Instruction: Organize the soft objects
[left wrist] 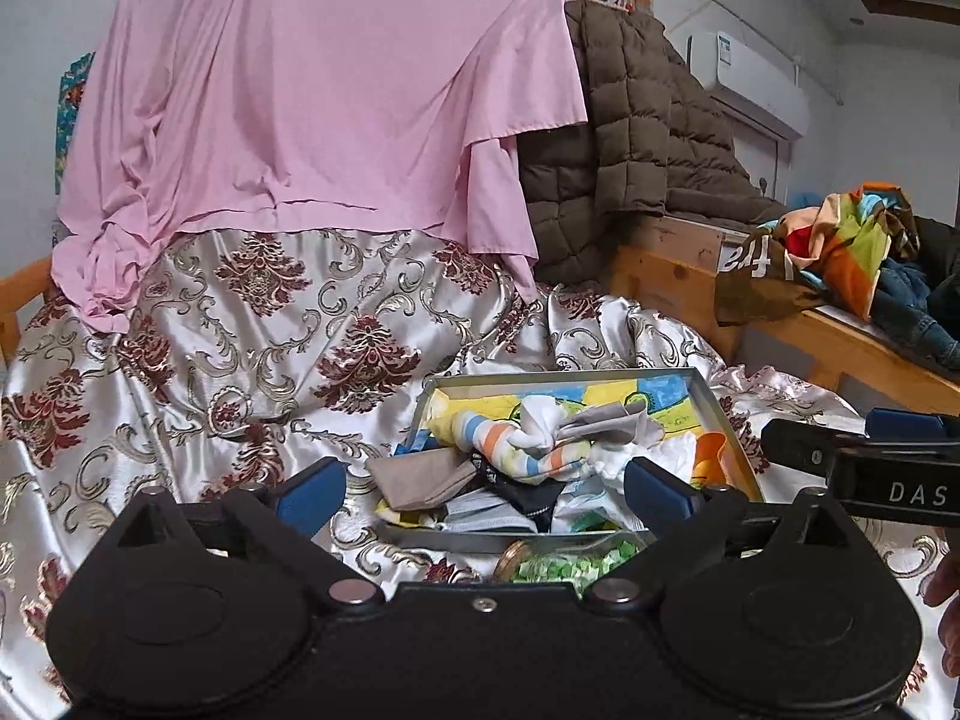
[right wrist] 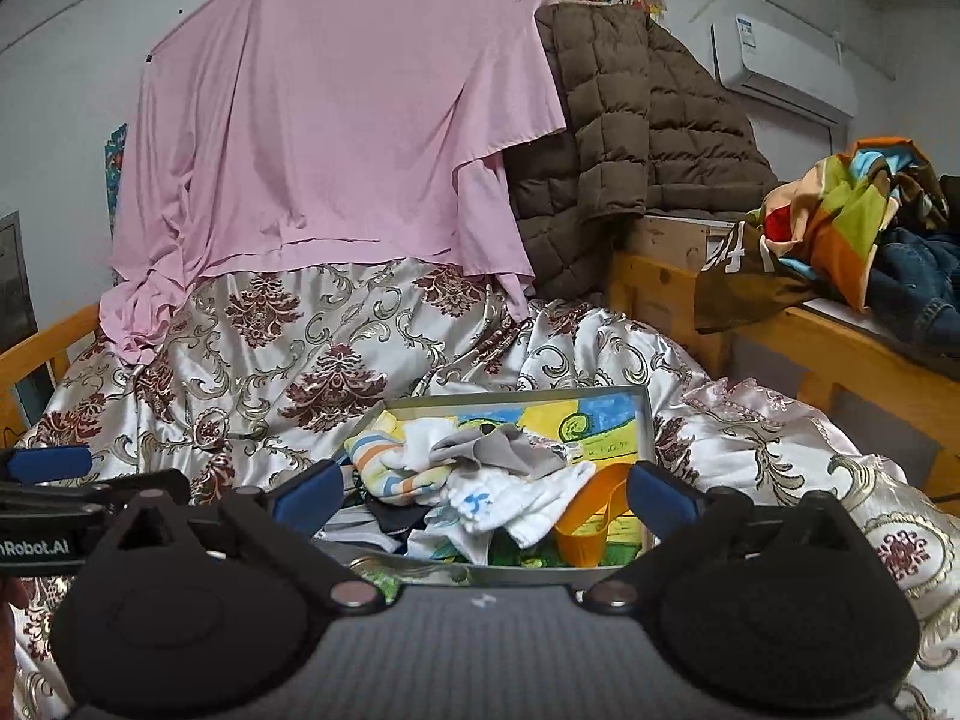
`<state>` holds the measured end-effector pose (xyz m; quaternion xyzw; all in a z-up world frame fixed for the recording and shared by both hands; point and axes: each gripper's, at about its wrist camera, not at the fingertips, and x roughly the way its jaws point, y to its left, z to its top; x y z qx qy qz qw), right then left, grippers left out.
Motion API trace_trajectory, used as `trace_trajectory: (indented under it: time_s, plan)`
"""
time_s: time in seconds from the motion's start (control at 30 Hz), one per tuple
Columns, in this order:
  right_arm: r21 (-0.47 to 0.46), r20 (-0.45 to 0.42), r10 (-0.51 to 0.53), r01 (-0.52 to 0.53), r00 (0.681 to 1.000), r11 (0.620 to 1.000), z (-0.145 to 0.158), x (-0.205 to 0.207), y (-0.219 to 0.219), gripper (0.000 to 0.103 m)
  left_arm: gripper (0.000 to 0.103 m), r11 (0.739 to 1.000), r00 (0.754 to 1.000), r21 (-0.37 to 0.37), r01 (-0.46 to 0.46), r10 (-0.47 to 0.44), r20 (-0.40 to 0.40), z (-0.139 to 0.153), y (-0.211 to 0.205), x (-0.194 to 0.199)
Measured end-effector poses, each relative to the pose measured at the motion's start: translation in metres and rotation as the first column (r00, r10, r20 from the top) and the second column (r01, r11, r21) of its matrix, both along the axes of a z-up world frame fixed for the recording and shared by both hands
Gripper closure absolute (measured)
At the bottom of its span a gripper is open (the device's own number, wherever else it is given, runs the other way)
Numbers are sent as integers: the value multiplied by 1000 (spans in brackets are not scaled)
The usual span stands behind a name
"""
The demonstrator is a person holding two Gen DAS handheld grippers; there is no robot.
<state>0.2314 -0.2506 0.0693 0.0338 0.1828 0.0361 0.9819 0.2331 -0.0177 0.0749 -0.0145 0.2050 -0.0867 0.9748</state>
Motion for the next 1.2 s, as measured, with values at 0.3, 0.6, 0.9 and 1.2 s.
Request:
trace_trajectory:
  time_s: [0.3,0.6,0.9,1.2]
  plan:
    - [-10,20,-17,17,1000,1000,-6,-32,10,0,1,1000,1000,-12,-17,17,7,-7,18,-35]
    - [-39,35,-21,22,999,999,-14,-57,22,0,1,999,999,-22,-24,25,31,-15,33,-61]
    - [-35,4,-35,35,999,999,-28,-81,32,0,1,997,997,21,-76,76,-13,-31,46,-90]
    - [-5,-12,-79,79,997,997,-35,-98,32,0,1,995,993,-8,-104,103,-63,-37,54,-106]
